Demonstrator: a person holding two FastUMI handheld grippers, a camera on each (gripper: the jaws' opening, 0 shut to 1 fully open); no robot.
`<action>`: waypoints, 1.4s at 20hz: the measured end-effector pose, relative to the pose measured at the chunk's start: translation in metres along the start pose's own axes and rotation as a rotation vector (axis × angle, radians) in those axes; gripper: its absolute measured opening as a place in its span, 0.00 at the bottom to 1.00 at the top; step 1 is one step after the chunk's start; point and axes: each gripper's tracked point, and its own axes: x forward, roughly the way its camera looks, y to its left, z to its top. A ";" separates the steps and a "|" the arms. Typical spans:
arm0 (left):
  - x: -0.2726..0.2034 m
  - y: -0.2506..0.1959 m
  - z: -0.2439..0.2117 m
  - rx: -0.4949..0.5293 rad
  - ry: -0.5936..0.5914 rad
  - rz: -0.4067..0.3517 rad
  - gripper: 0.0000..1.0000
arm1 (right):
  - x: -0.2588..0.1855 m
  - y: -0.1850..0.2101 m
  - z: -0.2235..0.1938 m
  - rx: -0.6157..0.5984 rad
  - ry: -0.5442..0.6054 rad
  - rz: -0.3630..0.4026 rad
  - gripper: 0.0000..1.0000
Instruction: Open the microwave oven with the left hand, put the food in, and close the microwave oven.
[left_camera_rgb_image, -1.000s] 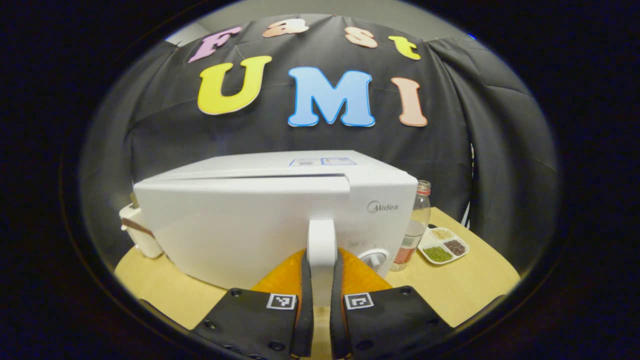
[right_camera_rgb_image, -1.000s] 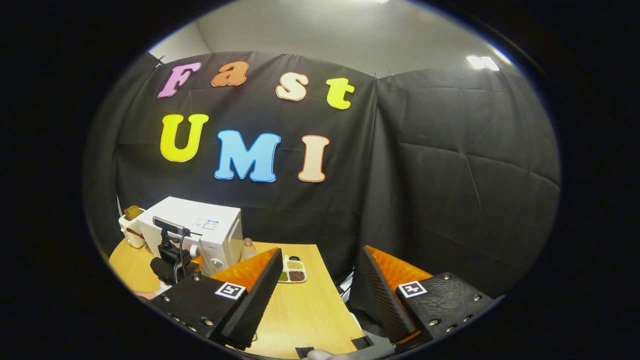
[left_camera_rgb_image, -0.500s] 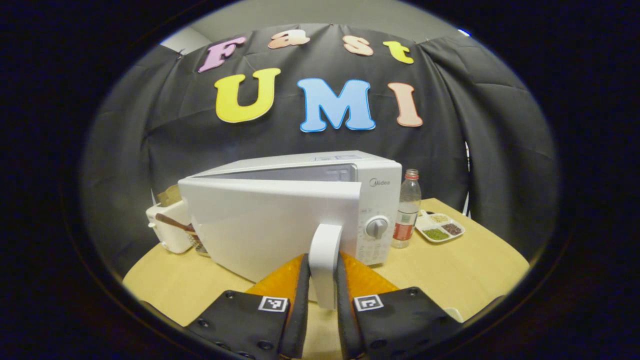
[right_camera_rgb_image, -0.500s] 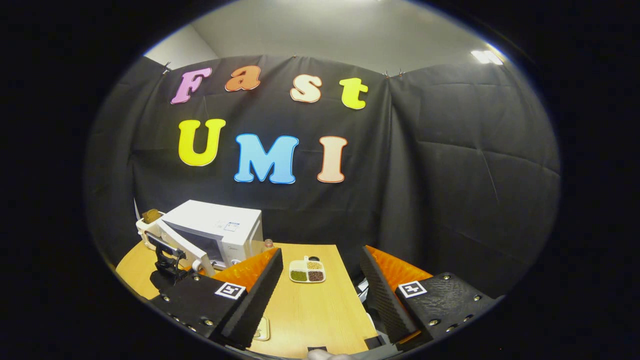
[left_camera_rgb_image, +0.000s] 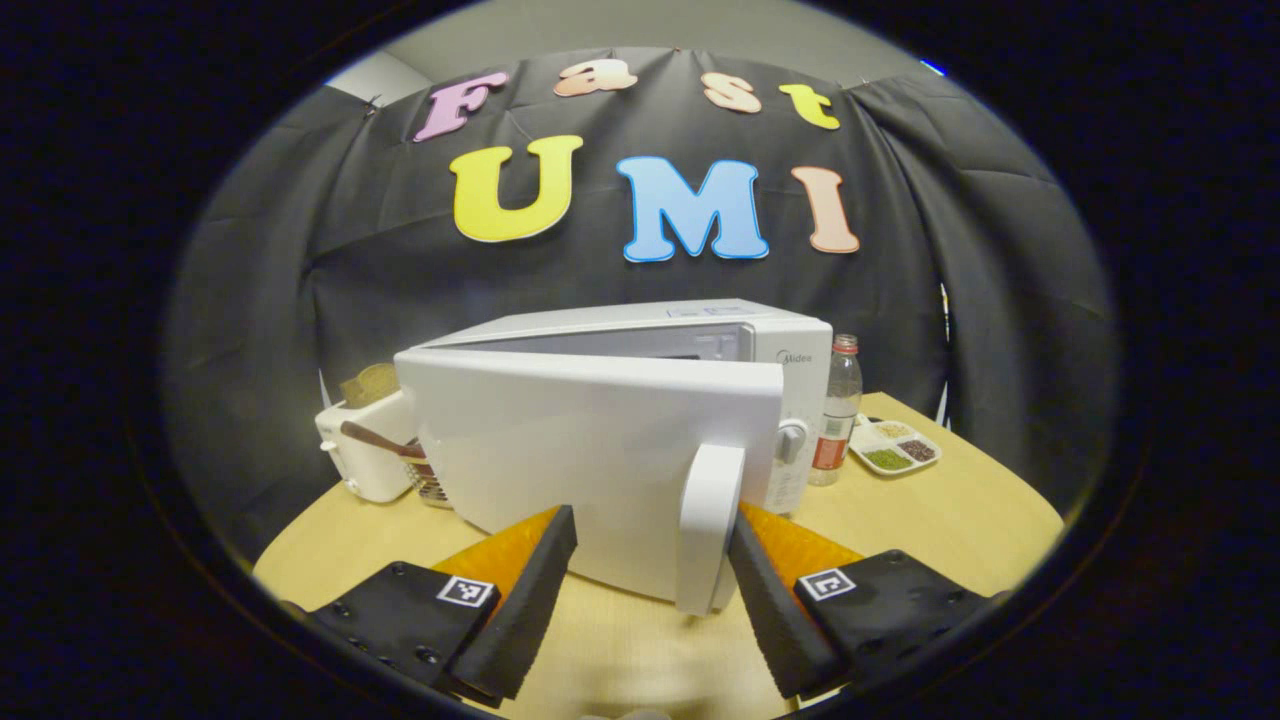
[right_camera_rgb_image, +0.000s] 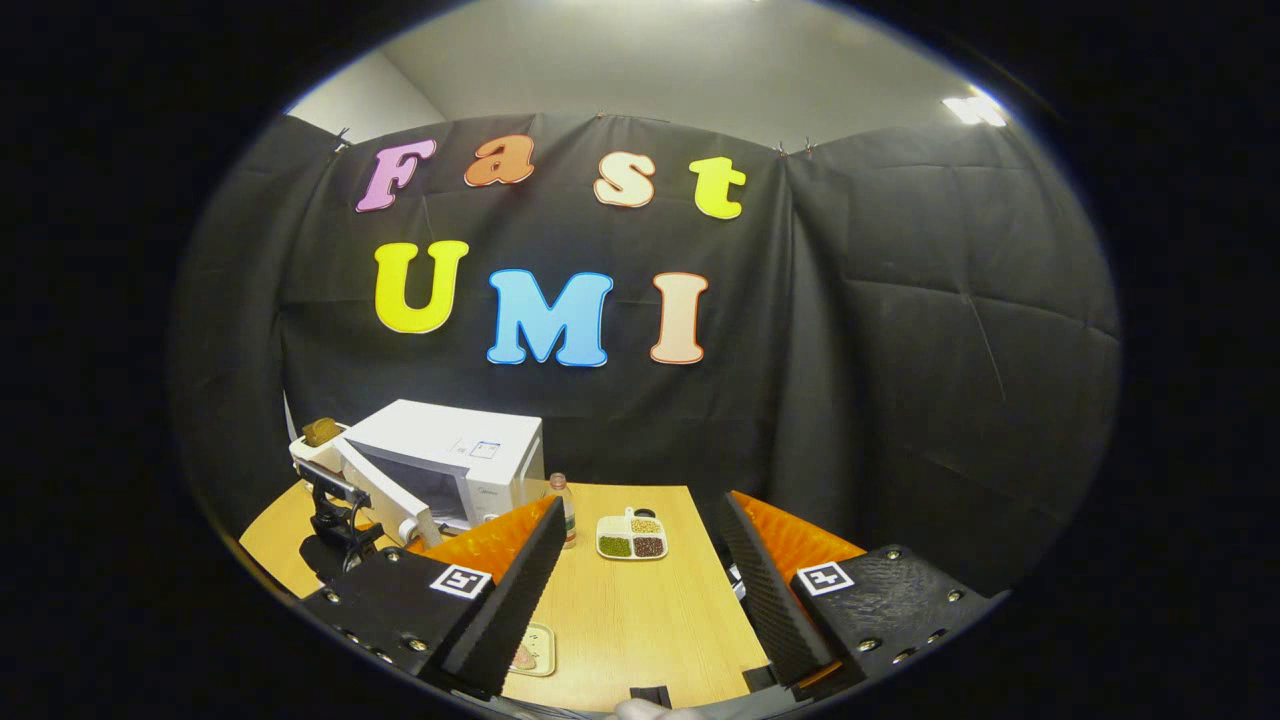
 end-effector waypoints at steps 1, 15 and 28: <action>-0.008 0.006 -0.002 0.009 -0.005 -0.002 0.93 | -0.001 0.005 -0.003 -0.005 0.003 0.010 0.95; -0.129 0.144 -0.038 0.058 0.010 0.161 1.00 | 0.002 0.118 -0.046 -0.042 0.068 0.233 0.95; -0.210 0.300 -0.065 0.044 0.054 0.413 1.00 | 0.011 0.202 -0.102 -0.077 0.173 0.407 0.95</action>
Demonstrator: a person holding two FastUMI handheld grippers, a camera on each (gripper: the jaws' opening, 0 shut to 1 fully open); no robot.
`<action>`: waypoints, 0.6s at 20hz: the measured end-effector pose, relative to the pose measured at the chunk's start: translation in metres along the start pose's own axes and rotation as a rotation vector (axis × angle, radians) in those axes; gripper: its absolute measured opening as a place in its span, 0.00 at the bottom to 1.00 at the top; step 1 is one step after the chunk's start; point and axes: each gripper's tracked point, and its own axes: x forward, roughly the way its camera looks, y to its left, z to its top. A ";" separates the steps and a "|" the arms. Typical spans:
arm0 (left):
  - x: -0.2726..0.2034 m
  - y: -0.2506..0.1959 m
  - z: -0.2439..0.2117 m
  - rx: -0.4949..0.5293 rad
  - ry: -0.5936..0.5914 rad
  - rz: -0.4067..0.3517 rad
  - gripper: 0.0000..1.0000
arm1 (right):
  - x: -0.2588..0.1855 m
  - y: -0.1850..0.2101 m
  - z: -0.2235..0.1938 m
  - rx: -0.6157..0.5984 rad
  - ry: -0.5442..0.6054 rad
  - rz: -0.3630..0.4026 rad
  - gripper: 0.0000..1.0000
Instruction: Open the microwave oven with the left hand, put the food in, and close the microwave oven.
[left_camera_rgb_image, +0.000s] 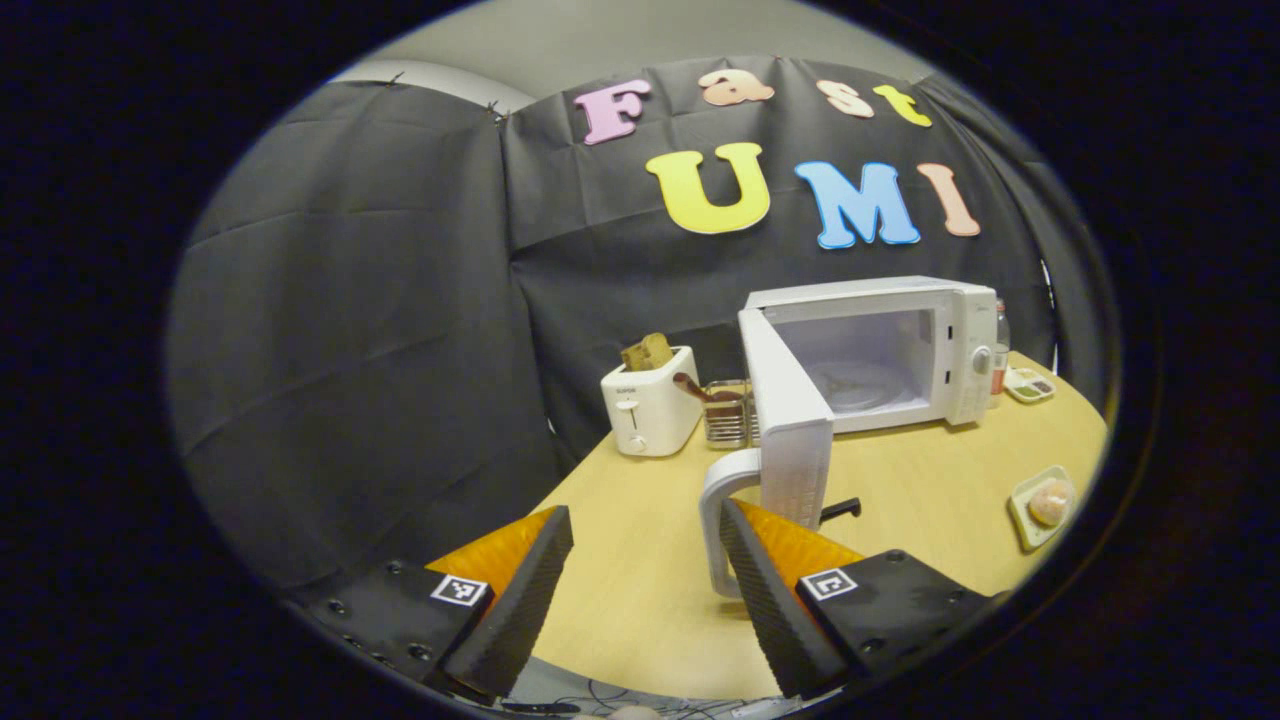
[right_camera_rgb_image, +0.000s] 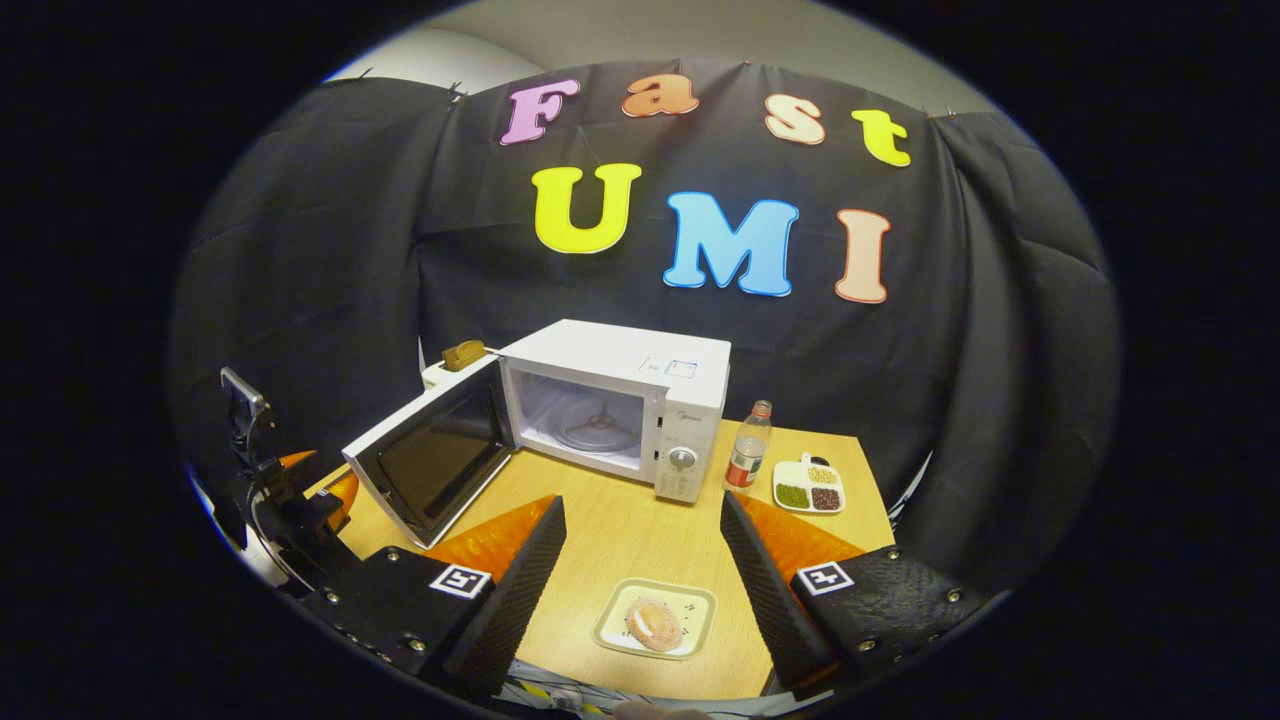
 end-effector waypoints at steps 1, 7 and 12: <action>0.001 0.004 0.001 0.002 0.002 0.012 1.00 | 0.002 0.001 -0.001 0.002 0.005 0.007 0.95; -0.039 0.012 0.016 -0.001 -0.004 0.040 0.98 | 0.013 -0.006 -0.038 -0.056 0.075 0.062 0.95; -0.097 -0.015 0.076 -0.052 -0.056 0.029 1.00 | 0.019 -0.027 -0.128 -0.099 0.224 0.114 0.95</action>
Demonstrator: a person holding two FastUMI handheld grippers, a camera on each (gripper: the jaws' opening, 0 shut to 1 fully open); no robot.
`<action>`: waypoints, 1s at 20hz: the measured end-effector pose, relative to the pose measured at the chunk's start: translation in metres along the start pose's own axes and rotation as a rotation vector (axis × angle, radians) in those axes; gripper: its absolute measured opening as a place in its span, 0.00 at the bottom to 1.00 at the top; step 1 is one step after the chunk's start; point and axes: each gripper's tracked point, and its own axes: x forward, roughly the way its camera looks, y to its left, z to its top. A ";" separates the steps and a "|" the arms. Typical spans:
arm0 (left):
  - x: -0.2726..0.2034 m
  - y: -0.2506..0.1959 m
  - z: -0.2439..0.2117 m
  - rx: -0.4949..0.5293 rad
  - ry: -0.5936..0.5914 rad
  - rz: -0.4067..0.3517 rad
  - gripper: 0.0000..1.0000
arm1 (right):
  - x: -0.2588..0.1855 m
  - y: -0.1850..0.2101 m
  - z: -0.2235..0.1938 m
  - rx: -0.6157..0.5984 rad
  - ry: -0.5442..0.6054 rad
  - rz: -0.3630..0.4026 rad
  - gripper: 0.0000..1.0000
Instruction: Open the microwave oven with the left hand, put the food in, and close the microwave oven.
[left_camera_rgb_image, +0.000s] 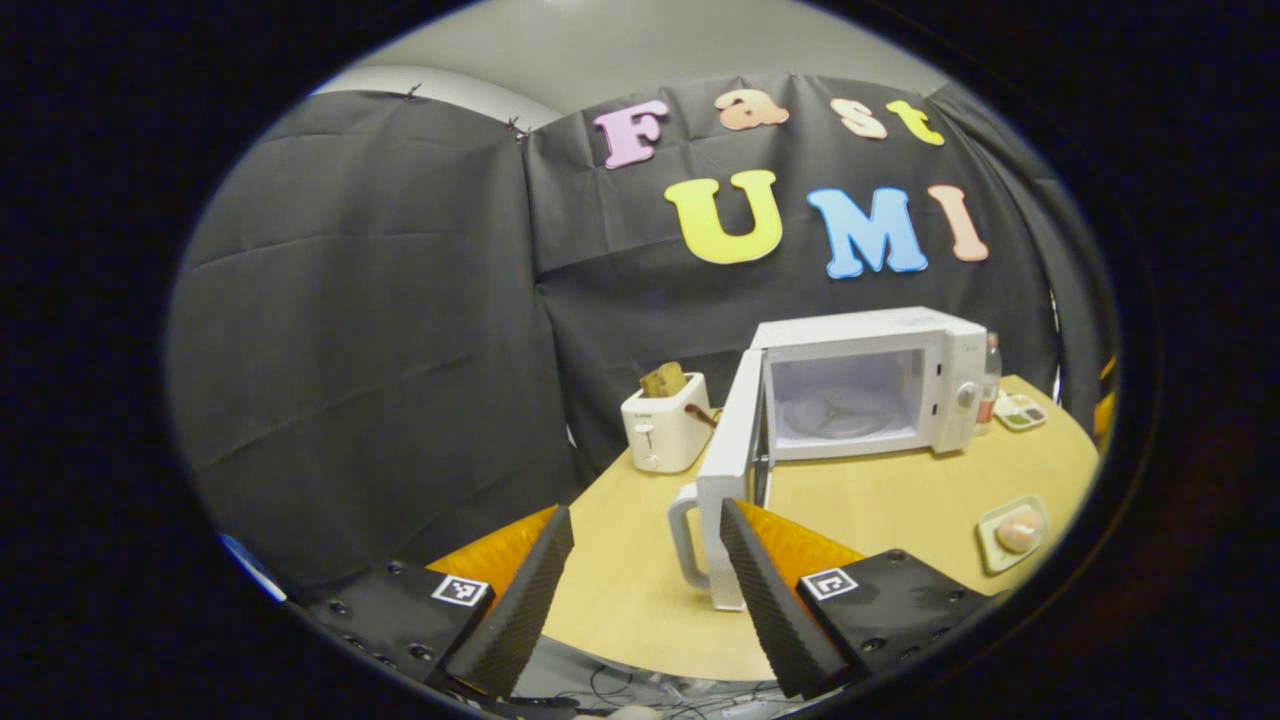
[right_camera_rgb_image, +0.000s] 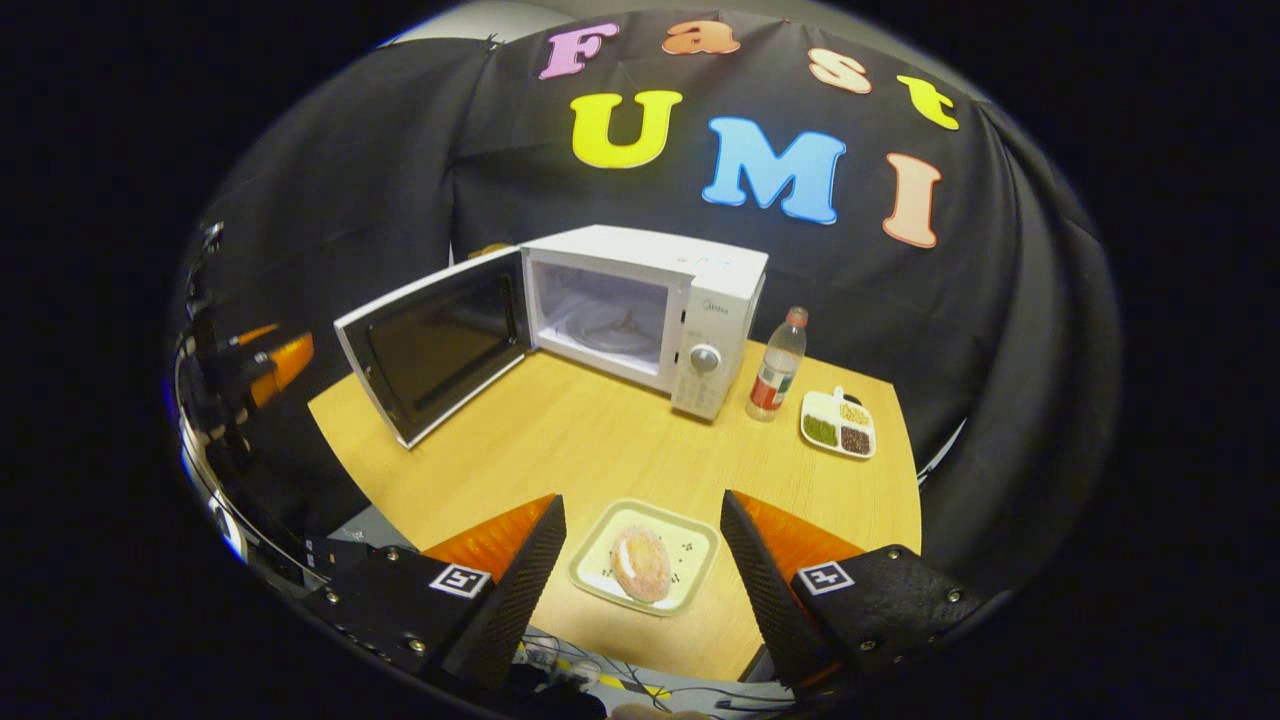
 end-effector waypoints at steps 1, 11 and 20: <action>-0.009 -0.012 0.017 -0.009 -0.016 -0.011 1.00 | 0.007 -0.001 -0.018 0.002 0.033 0.011 0.95; -0.077 -0.125 0.178 -0.015 -0.203 -0.140 0.98 | 0.084 0.004 -0.107 -0.037 0.217 0.108 0.96; -0.070 -0.140 0.202 -0.022 -0.221 -0.158 0.97 | 0.137 0.002 -0.119 -0.044 0.288 0.098 0.96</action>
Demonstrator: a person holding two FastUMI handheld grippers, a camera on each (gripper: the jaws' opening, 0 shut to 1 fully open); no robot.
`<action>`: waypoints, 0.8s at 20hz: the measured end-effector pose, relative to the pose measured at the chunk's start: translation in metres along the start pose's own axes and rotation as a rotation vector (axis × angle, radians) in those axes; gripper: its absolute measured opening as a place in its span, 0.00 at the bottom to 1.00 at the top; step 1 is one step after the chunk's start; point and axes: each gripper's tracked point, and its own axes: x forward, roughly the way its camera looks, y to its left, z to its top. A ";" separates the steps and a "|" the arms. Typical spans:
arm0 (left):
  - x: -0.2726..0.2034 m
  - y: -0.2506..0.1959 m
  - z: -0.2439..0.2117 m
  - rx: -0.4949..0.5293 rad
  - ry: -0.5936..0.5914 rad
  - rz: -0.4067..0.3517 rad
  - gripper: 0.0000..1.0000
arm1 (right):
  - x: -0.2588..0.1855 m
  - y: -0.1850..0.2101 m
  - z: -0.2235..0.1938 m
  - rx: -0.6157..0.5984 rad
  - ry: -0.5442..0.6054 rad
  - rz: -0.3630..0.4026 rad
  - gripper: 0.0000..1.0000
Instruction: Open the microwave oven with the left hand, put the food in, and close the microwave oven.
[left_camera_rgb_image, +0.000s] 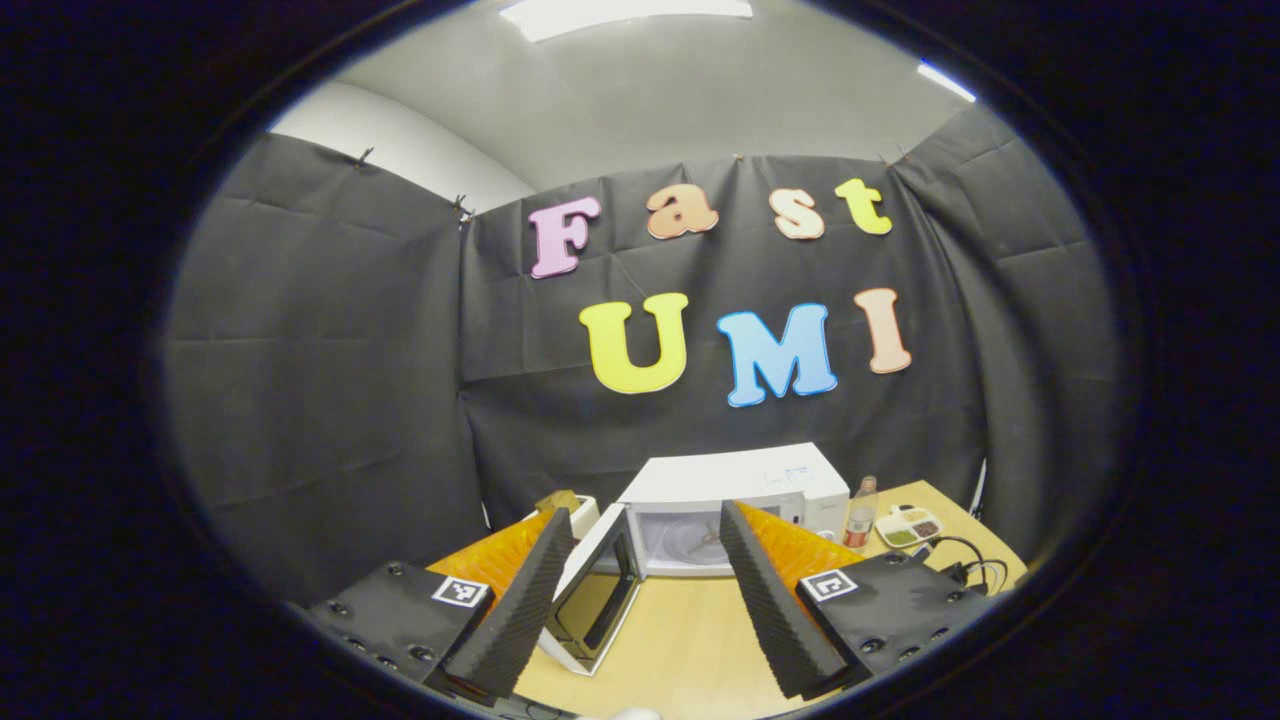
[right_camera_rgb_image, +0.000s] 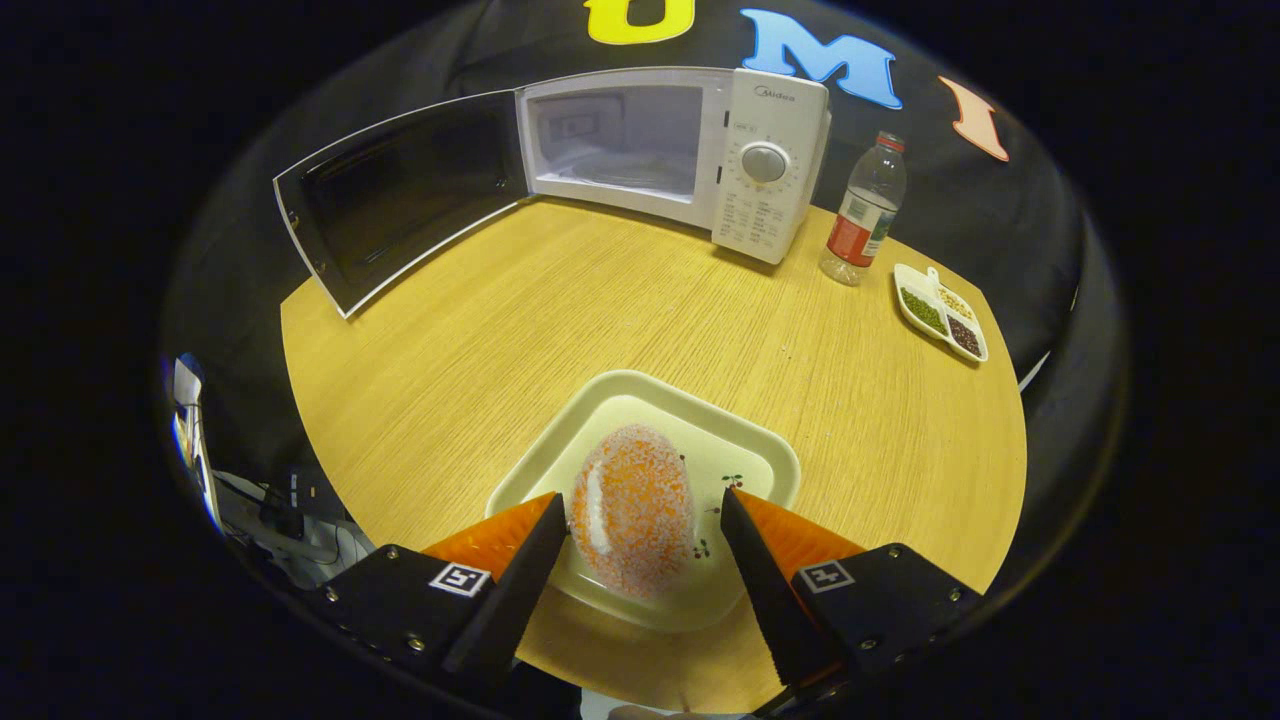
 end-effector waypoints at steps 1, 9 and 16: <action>0.003 0.002 -0.001 -0.002 0.006 0.003 0.97 | 0.002 0.000 -0.002 -0.003 0.016 -0.001 0.96; 0.027 0.010 -0.009 -0.013 0.009 -0.034 1.00 | 0.015 0.008 -0.005 0.028 0.065 0.028 0.82; 0.055 0.026 -0.024 -0.043 0.023 -0.073 1.00 | -0.001 -0.005 0.015 0.093 0.090 0.033 0.58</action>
